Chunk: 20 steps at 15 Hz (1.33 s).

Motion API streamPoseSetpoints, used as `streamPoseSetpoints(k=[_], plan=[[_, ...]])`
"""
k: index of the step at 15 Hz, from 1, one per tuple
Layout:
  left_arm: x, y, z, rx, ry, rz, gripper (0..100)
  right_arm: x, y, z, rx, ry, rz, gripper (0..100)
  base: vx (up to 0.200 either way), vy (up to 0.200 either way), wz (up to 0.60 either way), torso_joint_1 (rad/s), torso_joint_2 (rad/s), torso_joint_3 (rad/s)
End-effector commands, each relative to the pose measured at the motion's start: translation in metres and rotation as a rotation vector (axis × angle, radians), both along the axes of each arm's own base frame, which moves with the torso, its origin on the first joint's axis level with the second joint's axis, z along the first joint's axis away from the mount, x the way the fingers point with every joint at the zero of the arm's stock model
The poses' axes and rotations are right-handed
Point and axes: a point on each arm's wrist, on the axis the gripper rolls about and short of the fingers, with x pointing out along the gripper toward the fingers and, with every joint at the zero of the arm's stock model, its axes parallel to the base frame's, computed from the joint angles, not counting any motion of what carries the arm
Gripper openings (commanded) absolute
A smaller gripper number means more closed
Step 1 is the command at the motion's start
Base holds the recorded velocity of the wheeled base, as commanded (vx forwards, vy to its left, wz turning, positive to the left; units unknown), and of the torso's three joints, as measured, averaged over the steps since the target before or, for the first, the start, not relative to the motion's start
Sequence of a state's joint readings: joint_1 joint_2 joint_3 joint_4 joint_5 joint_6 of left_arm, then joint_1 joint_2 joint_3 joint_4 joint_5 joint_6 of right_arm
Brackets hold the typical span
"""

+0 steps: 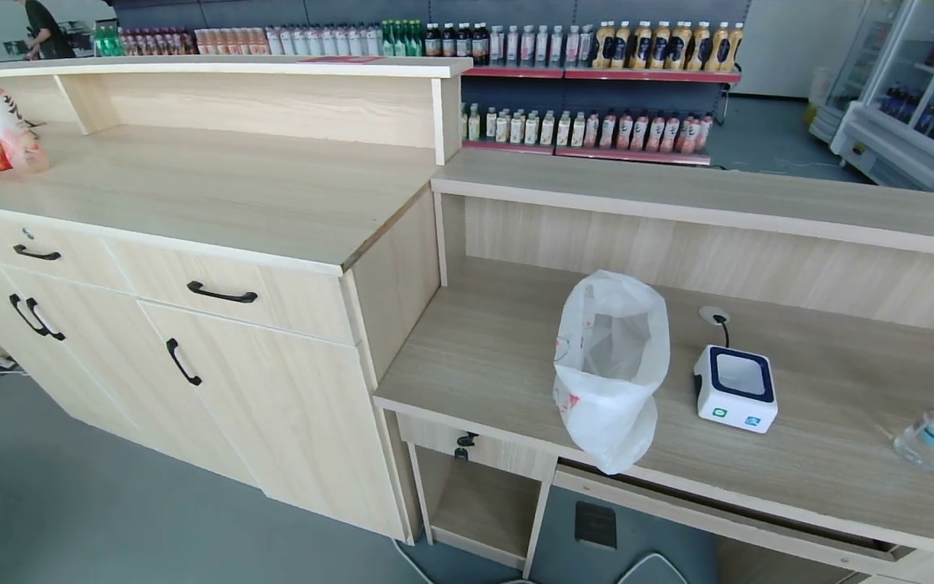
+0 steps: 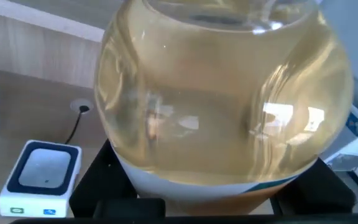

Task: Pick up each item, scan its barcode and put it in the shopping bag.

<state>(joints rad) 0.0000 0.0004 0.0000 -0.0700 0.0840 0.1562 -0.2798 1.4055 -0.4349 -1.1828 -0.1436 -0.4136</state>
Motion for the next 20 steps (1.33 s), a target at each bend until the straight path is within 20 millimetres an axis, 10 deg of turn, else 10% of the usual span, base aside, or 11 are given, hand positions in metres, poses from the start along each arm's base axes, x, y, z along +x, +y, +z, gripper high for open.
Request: streamPoseSetpoints(k=[1,9,20], plan=[[0.0,0.0,0.0,0.0,-0.001,0.0,100,0.022,0.004,-0.009,0.018,0.011,0.046,0,0.0,0.0,0.6,0.007,0.0,0.002],[0.0,0.0,0.0,0.0,-0.001,0.0,100,0.159,0.043,-0.084,0.299,0.026,0.286,0,0.0,0.0,0.0,0.0,0.0,0.0],[0.0,0.0,0.0,0.0,-0.001,0.0,100,0.267,0.1,-0.158,0.309,0.032,0.458,0,0.0,0.0,0.0,0.0,0.0,0.0]])
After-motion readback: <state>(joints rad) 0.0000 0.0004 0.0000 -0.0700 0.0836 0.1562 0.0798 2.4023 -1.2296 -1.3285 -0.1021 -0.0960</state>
